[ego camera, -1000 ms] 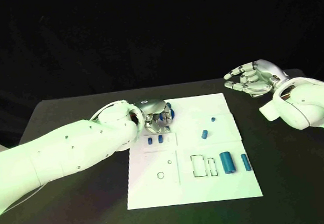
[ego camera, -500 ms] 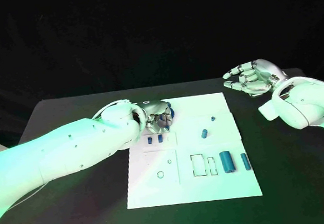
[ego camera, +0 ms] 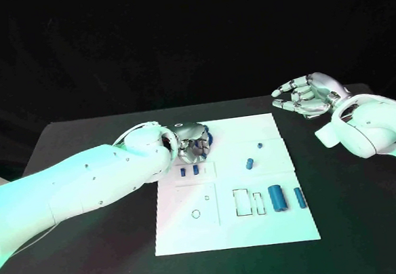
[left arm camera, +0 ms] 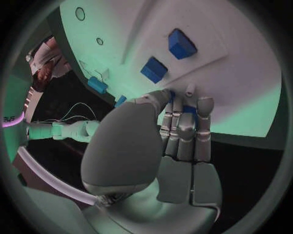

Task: Assemble the parts on the task board

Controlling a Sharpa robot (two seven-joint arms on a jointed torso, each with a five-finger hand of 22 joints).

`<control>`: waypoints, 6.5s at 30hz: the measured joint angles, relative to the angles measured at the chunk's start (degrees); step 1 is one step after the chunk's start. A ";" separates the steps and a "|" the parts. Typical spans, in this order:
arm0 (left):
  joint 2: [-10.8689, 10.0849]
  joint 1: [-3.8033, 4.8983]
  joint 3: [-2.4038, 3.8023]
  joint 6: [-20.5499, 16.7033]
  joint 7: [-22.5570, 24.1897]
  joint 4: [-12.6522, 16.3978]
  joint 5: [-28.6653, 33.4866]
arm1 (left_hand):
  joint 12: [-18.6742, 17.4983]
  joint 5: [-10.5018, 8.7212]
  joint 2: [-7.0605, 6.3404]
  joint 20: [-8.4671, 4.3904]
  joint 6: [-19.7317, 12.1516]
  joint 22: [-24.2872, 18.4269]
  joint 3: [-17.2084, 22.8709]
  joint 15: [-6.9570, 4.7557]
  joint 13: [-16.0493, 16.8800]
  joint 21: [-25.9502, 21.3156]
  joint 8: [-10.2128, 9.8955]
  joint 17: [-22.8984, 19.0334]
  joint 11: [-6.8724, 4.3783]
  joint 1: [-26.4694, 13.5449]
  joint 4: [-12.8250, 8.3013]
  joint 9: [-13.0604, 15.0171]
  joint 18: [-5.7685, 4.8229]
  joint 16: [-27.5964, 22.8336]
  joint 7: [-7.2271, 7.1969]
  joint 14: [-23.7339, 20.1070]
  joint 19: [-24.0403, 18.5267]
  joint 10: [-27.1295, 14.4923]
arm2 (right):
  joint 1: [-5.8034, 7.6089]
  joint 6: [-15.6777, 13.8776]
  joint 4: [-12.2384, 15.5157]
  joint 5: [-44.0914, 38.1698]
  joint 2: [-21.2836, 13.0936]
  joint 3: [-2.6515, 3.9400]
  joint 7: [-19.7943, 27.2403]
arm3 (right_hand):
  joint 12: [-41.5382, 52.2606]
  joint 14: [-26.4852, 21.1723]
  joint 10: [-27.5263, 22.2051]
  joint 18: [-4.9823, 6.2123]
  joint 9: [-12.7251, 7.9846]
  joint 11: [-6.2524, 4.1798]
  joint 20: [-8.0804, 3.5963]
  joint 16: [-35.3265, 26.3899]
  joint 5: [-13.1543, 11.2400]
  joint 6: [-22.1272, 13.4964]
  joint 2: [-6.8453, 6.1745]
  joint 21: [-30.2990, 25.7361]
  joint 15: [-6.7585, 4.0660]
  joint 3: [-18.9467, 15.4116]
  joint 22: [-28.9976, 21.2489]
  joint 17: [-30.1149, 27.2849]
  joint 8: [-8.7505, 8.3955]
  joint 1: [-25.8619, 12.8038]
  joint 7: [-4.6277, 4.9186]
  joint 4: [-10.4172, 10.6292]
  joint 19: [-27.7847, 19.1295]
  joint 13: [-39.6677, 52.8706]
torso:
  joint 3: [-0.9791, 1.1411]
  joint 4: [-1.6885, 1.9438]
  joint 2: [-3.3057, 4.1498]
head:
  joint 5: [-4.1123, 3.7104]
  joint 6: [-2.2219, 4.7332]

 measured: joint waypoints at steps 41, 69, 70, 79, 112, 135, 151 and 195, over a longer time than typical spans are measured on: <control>-8.27 -0.21 2.42 -5.39 0.41 6.63 3.42 | -6.22 -0.70 0.41 -0.62 4.67 8.37 5.27 -1.01 0.43 7.19 -1.96 7.12 -1.10 -4.89 -5.62 1.38 -1.83 1.75 -0.60 6.27 5.08 6.36 | 0.00 0.07 0.19 -0.53 -0.44 0.00 -0.51 | 0.00 0.00 0.01 0.00 0.00 0.00 0.00 0.00 0.00 0.00 0.15 0.00 0.00 0.00 0.03 -0.02 0.00 -0.15 0.00 0.00 0.00 -0.10 | 0.03 0.13 -0.04 | 0.07 -0.07; -7.52 -0.36 1.76 -1.53 0.12 4.84 4.24 | -6.83 -0.70 0.11 -0.62 4.62 7.67 5.26 -1.01 0.46 6.80 -2.12 5.98 -0.89 -5.18 -5.94 2.00 -1.82 1.74 -0.59 6.27 5.03 6.56 | -0.04 0.12 0.01 -0.73 -0.24 0.00 -0.59 | -0.28 0.00 0.01 0.00 0.00 0.00 0.00 0.00 0.00 0.00 0.15 0.00 0.00 0.00 0.01 0.02 0.00 -0.15 0.00 0.00 0.00 -0.16 | -0.05 0.03 0.00 | 0.24 -0.46; -7.51 -0.36 1.76 -1.40 0.13 4.87 4.26 | -6.83 -0.70 0.11 -0.63 4.62 7.48 5.36 -1.01 0.46 6.47 -2.12 5.84 -0.89 -5.18 -6.03 2.00 -1.82 1.74 -0.60 6.27 4.67 6.56 | -0.05 0.12 0.00 -0.73 -0.23 0.00 -0.59 | -0.28 0.00 0.01 0.00 0.00 0.01 0.00 0.00 0.00 0.00 0.15 0.00 0.00 0.00 0.01 0.02 0.00 -0.15 0.00 0.00 0.00 -0.16 | -0.05 0.03 0.00 | 0.24 -0.47; -7.42 -0.31 1.76 -0.67 0.18 4.90 4.28 | -7.19 -0.70 0.11 -0.64 4.61 7.14 5.36 -1.01 0.48 6.27 -2.44 5.66 -0.89 -5.18 -6.17 2.13 -1.82 1.74 -0.60 6.27 4.46 6.55 | -0.10 0.12 -0.03 -0.75 -0.17 0.00 -0.58 | -0.28 0.00 0.01 0.00 0.00 0.01 0.00 0.00 0.00 0.00 0.15 0.00 0.00 0.00 0.00 0.01 0.00 -0.15 0.00 0.00 0.00 -0.16 | -0.04 0.03 -0.03 | 0.33 -0.56; -6.37 -0.34 1.07 -0.24 0.22 3.68 3.97 | -8.05 -0.69 0.11 -0.80 5.87 7.57 4.96 -1.21 1.60 6.20 -2.89 6.08 -1.29 -6.27 -6.89 2.72 -1.82 1.74 -0.97 6.47 4.86 7.82 | -0.13 0.43 0.00 -0.78 -0.27 0.00 -0.66 | -0.28 0.00 0.01 0.00 -0.04 0.01 0.00 0.00 0.00 0.00 0.15 0.00 0.00 0.00 0.04 -0.01 0.00 -0.15 0.00 0.00 0.00 -0.26 | 0.03 -0.03 -0.05 | 0.12 -0.76; -6.64 -0.78 0.77 -0.36 0.05 3.84 4.13 | -8.68 -0.68 -1.09 -0.52 -3.08 6.12 5.19 -0.90 2.82 4.42 -9.01 3.82 -0.86 -8.81 -7.11 1.73 -1.82 1.29 0.11 4.92 3.73 7.38 | -0.14 0.42 -0.24 -0.81 -0.17 0.00 -0.78 | -0.52 0.00 0.01 0.00 -0.04 0.01 0.00 0.00 0.00 0.00 0.15 -0.31 0.00 0.00 0.03 -0.02 0.00 -0.15 0.00 0.00 0.00 -0.43 | -0.03 0.02 -0.05 | -0.09 -0.61; -7.32 -0.79 0.87 -0.19 -1.05 3.63 4.25 | -8.87 -0.68 -1.32 -0.52 -6.96 6.32 4.22 -0.90 3.41 4.20 -10.75 4.39 -0.87 -9.03 -6.61 1.33 -1.82 1.29 -0.32 4.92 3.73 7.39 | -0.16 0.78 -0.33 -1.56 -0.14 0.00 -1.49 | -11.70 0.00 -7.52 0.92 -0.10 0.19 0.00 -2.26 -1.56 -0.41 0.15 -4.57 0.00 -0.03 0.01 -0.02 -0.23 -0.15 -0.23 0.03 0.00 -10.52 | -0.01 0.01 -0.02 | -0.04 -0.63; -18.97 -0.73 4.64 -4.84 21.60 5.69 79.99 | -9.15 -0.19 1.08 2.55 -5.11 -8.81 4.69 3.10 3.24 -14.65 -7.60 -25.50 3.72 -9.79 -8.70 2.83 0.13 -17.72 3.39 -17.70 -12.45 -5.83 | -2.01 7.59 5.53 -56.07 3.47 0.01 -20.73 | -55.71 -0.21 -11.85 2.70 -0.19 1.42 1.14 -5.77 -4.03 2.89 -4.46 -11.26 1.03 5.35 -3.98 -0.09 -1.89 3.84 -0.07 -4.91 -0.30 -50.41 | -0.23 0.03 -0.02 | -3.64 1.27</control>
